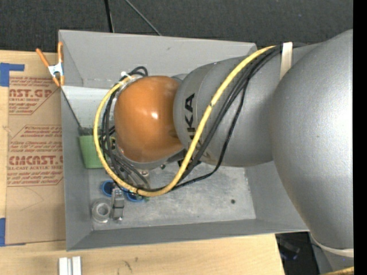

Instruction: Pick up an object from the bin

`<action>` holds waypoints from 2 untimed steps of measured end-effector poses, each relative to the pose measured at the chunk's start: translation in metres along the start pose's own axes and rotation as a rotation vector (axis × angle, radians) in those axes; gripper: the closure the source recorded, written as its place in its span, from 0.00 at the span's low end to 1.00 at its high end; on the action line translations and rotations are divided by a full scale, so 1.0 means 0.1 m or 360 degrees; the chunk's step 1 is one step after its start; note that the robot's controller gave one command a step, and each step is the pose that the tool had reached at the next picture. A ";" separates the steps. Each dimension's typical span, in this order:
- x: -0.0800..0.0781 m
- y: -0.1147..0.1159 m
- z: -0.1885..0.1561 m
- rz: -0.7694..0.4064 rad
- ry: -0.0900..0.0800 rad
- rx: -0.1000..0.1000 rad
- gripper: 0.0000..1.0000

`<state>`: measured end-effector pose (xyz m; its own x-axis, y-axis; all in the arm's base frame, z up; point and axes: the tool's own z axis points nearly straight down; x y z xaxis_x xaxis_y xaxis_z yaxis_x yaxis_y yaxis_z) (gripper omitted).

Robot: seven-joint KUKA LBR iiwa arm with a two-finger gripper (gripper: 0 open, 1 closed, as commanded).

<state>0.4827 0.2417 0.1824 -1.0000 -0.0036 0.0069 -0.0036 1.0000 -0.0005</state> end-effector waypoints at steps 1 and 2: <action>-0.22 -0.61 1.13 -0.0653 -0.0010 0.0001 0.00; -0.22 -0.60 1.12 -0.0652 -0.0013 -0.0003 1.00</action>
Offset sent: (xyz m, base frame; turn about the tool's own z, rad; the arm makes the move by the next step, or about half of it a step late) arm 0.0213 -0.0609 -0.1124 -0.4101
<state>0.5040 0.1820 0.0701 -0.9158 -0.4017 -0.0016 -0.4017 0.9158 0.0022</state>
